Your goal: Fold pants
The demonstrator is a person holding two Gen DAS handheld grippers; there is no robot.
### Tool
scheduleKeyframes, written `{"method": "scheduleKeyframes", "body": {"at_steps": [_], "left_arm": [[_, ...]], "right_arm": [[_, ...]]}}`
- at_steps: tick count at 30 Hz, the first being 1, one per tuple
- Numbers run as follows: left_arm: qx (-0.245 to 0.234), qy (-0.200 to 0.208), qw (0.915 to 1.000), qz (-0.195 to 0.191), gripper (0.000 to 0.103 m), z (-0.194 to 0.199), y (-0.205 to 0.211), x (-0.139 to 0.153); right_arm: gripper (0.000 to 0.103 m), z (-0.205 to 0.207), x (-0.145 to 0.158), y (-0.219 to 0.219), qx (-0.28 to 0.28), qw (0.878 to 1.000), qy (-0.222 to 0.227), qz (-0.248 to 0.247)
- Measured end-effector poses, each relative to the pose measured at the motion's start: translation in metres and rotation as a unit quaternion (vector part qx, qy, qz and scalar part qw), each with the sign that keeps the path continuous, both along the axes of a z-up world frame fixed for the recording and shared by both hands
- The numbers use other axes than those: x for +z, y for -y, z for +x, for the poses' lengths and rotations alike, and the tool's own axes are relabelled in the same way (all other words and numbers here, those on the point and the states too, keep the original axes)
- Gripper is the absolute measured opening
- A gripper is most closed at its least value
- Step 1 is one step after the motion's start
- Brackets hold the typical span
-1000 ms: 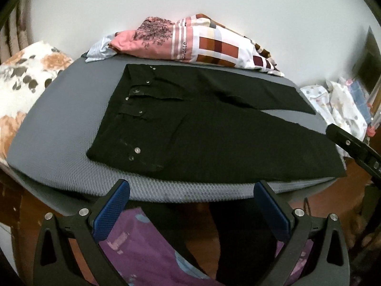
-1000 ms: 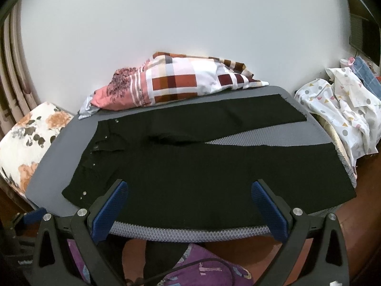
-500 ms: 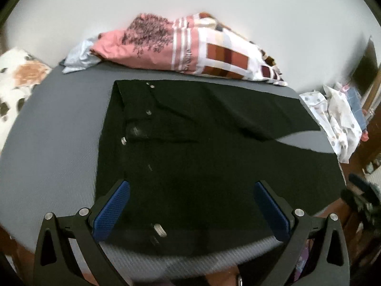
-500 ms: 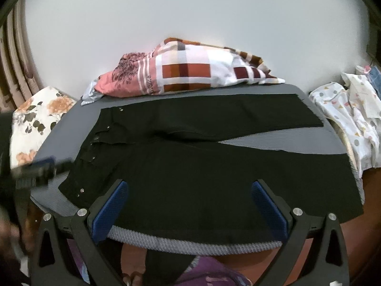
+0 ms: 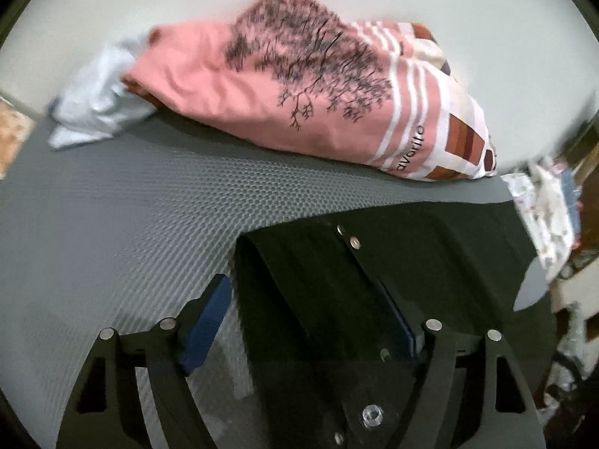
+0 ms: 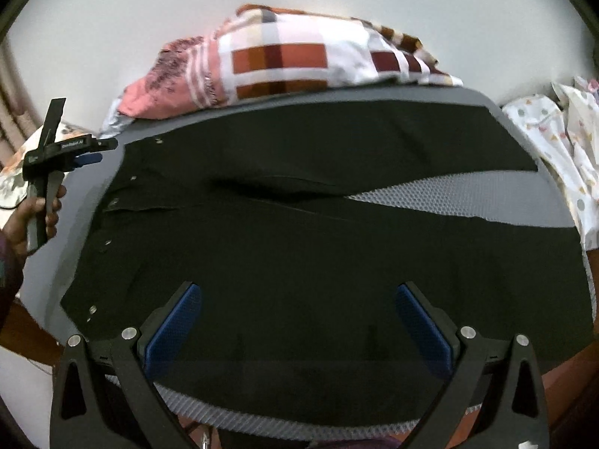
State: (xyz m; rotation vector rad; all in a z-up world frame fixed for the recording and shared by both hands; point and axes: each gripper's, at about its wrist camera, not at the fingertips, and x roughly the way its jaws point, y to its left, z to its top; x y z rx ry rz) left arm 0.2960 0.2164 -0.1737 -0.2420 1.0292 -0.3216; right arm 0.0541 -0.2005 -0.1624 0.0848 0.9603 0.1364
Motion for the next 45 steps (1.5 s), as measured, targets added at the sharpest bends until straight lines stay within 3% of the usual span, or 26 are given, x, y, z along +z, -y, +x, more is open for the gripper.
{"method": "scheduleKeyframes", "body": {"at_steps": [5,11,12,14,17,20,23,26,29,34,38,43,45], "left_arm": [[-0.021,-0.020,0.9992,-0.028,0.076,0.027,-0.007,-0.023],[-0.048,-0.016,0.9987,-0.007,0.074,0.043,0.004,-0.029],[-0.046,-0.016,0.9988,0.000,0.068,0.044,0.005,-0.029],[-0.035,-0.013,0.9989,0.029,0.046,0.045,0.007,-0.029],[-0.032,-0.009,0.9988,0.037,0.032,0.039,0.011,-0.026],[-0.025,0.029,0.9981,0.048,0.020,0.019,0.019,-0.010],[-0.011,0.079,0.9966,0.022,0.018,-0.009,0.023,0.019],[-0.019,0.125,0.9919,0.015,0.018,-0.044,0.039,0.047],[-0.035,0.163,0.9860,0.008,0.018,-0.087,0.055,0.068],[-0.031,0.181,0.9825,-0.029,0.017,-0.152,0.062,0.077],[-0.017,0.173,0.9838,-0.044,0.017,-0.186,0.064,0.072],[0.000,0.140,0.9886,-0.055,0.017,-0.193,0.060,0.055],[0.013,0.134,0.9884,-0.069,0.017,-0.185,0.047,0.054]], "right_arm": [[0.103,0.017,-0.013,0.005,-0.015,1.000,-0.021,-0.002],[0.103,0.025,-0.025,-0.004,-0.008,0.999,-0.039,-0.012],[0.103,0.027,-0.025,-0.006,-0.005,0.999,-0.039,-0.013],[0.103,0.028,-0.024,-0.010,-0.002,0.999,-0.036,-0.016],[0.103,0.031,-0.024,-0.014,0.002,0.999,-0.036,-0.016],[0.103,0.042,-0.022,-0.015,0.012,0.999,-0.047,0.015],[0.103,0.063,-0.009,-0.006,0.016,0.995,-0.043,0.091],[0.103,0.100,0.002,0.011,0.015,0.977,-0.048,0.207],[0.103,0.144,-0.001,0.029,-0.004,0.942,-0.070,0.329],[0.103,0.211,-0.018,0.035,-0.013,0.908,-0.108,0.404],[0.103,0.250,-0.045,0.036,-0.039,0.882,-0.143,0.446],[0.102,0.285,-0.075,0.033,-0.064,0.867,-0.172,0.463],[0.101,0.292,-0.077,0.030,-0.077,0.850,-0.172,0.491]]}}
